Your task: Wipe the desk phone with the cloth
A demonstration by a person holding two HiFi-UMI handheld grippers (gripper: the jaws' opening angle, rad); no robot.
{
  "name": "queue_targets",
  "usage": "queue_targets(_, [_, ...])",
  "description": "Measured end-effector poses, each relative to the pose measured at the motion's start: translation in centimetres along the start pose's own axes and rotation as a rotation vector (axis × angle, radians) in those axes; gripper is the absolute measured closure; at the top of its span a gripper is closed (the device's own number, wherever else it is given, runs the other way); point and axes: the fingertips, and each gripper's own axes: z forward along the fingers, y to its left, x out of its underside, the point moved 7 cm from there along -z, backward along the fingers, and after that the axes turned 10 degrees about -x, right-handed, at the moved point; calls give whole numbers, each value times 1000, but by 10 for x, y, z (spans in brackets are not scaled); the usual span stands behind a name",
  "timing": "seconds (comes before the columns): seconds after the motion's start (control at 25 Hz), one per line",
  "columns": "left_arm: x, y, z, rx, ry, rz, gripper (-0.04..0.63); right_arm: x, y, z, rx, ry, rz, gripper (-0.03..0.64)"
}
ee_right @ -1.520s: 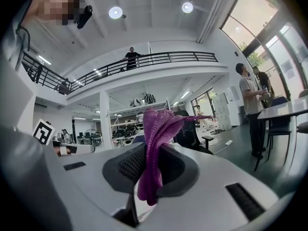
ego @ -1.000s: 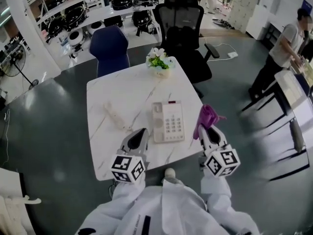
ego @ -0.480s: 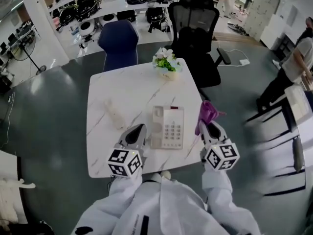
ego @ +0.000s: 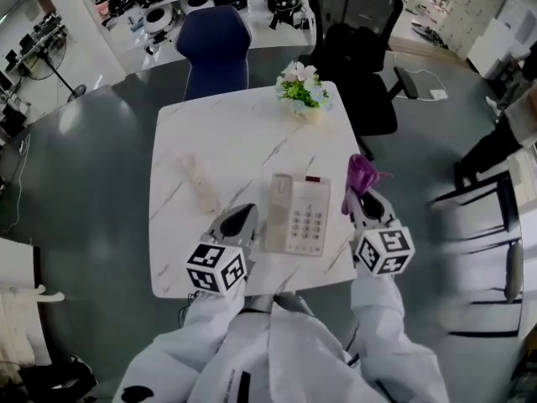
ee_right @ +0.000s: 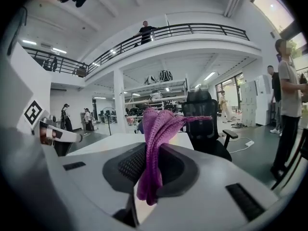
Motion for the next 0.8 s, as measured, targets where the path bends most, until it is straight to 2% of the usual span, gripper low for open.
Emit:
queue_targets(0.12, [3,8,11,-10,13,-12,598,2,-5,19,1,23,-14,575])
queue_targets(0.28, [8,15,20,-14,33,-31,598,3,-10,41,-4,74,-90,574])
queue_targets(0.6, [17,25,30,-37,61,-67,598,9,4,81,-101,227,-310,574])
queue_targets(0.8, [18,27,34,-45,65,-83,598,20,13,94,-173,312,-369,574])
